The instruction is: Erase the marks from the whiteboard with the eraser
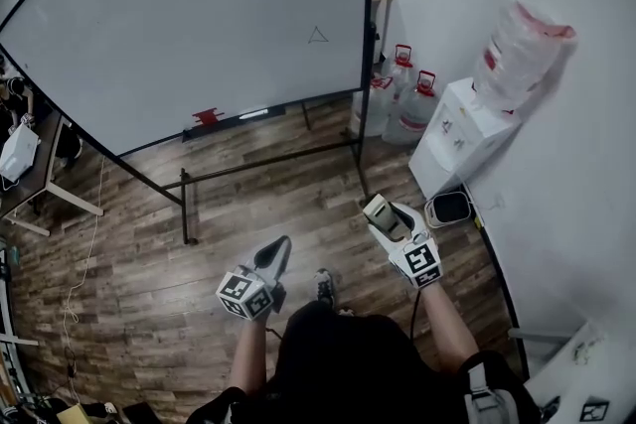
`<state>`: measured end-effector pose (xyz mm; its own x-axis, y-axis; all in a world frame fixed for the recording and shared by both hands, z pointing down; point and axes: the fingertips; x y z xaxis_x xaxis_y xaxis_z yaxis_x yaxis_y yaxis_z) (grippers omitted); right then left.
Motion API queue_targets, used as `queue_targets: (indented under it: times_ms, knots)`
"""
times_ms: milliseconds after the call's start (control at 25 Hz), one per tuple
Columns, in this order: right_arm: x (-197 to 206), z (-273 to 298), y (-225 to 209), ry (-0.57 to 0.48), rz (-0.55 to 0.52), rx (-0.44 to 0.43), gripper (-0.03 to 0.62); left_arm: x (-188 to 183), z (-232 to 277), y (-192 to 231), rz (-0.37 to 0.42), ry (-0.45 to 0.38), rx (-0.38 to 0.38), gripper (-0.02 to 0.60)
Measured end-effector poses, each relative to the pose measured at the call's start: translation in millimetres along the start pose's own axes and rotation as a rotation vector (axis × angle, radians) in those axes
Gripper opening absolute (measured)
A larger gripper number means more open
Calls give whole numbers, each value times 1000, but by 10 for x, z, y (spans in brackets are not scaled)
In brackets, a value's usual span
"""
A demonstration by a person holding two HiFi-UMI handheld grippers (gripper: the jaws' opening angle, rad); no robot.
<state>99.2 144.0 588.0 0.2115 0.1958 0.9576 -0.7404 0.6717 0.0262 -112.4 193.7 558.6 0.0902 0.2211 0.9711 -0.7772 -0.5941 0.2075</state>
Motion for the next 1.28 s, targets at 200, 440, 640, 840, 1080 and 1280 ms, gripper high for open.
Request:
queue_targets:
  times_ms: [200, 440, 640, 840, 1080, 1280]
  knots:
    - [-73, 217, -190, 5, 3, 24, 256, -97, 267, 202, 1, 1, 25, 11]
    - [-209, 519, -406, -9, 10, 53, 256, -240, 591, 510, 21, 7, 49, 11]
    - [-215, 733, -565, 1, 22, 67, 257, -311, 829, 735, 22, 17, 64, 11]
    - [-215, 866, -762, 9, 37, 100, 257, -313, 1036, 883, 15, 32, 89, 11]
    - [-249, 1009, -970, 9, 39, 136, 256, -362, 1257, 1042, 20, 30, 115, 11]
    - [-307, 1206, -1094, -1, 40, 156, 256, -390, 1406, 1245, 22, 28, 127, 11]
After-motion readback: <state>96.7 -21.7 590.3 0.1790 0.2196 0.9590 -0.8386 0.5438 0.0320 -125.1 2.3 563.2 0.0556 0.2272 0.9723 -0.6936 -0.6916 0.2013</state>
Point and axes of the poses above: the fingertips, and each gripper's own axes: z forward along the fingers, y to its left, x out of its underside, and after that the axes turned 8 degrees about z, right-handed
